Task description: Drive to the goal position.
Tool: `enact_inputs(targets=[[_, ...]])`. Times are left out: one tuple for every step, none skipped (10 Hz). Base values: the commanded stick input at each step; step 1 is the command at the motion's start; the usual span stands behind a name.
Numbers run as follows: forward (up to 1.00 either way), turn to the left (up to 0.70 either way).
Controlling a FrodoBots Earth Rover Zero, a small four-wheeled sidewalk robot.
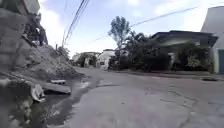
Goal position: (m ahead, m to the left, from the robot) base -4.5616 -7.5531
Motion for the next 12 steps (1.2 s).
enact_inputs(targets=[[0.0,-0.68],[0.0,-0.56],[0.0,-0.5],[0.0,-0.5],[0.0,-0.5],[0.0,-0.5],[0.0,-0.5],[0.0,-0.5],[0.0,-0.5],[0.0,-0.5],[0.0,-0.5],[0.0,-0.5]])
